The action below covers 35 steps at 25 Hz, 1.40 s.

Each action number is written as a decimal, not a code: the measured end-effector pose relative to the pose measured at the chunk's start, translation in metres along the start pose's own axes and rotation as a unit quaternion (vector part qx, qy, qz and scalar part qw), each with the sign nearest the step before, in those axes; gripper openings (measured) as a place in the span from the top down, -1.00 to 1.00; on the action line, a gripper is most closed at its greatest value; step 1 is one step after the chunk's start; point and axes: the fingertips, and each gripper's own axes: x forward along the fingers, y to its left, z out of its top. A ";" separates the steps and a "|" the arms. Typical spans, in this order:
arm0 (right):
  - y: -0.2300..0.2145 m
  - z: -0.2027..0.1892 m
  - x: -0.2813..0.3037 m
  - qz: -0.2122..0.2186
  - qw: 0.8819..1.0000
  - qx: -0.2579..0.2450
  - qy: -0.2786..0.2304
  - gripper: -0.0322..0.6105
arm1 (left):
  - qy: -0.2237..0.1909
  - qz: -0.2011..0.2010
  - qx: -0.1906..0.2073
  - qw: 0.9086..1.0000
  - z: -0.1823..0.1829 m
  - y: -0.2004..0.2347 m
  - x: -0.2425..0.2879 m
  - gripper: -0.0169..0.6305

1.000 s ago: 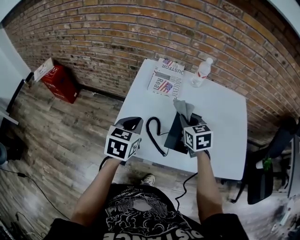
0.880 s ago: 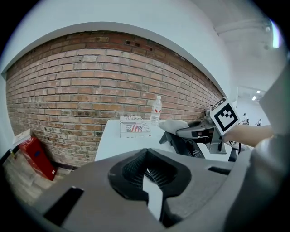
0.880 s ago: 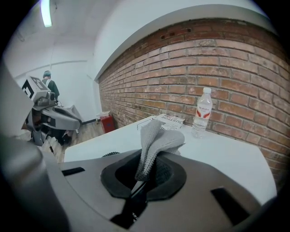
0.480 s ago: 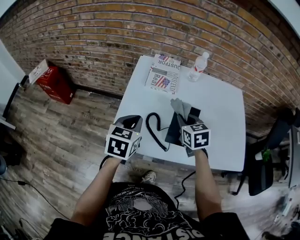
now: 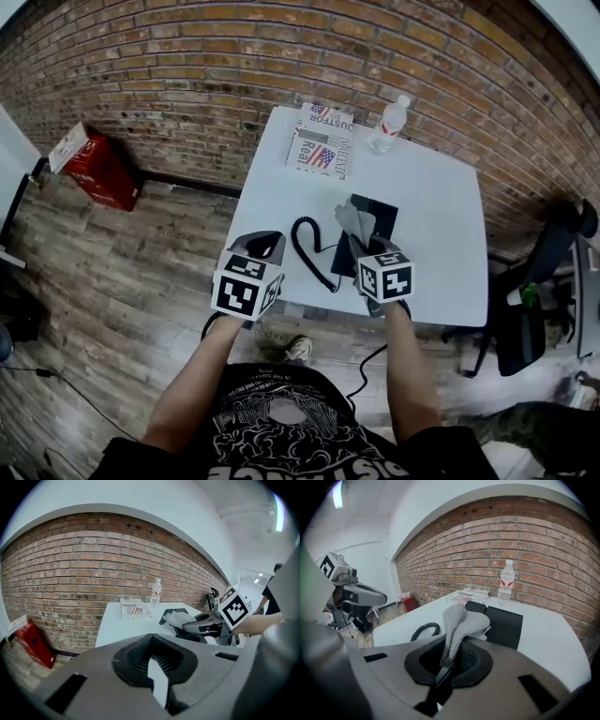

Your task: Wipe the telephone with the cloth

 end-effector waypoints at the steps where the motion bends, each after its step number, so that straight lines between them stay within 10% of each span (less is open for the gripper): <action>1: 0.002 -0.003 -0.001 -0.001 1.000 0.002 0.002 0.87 | 0.000 -0.002 0.000 1.000 -0.001 -0.001 -0.001 0.93; 35: 0.061 -0.067 -0.018 -0.011 0.998 0.048 0.046 0.87 | 0.003 -0.045 -0.004 0.999 -0.025 -0.007 -0.031 0.93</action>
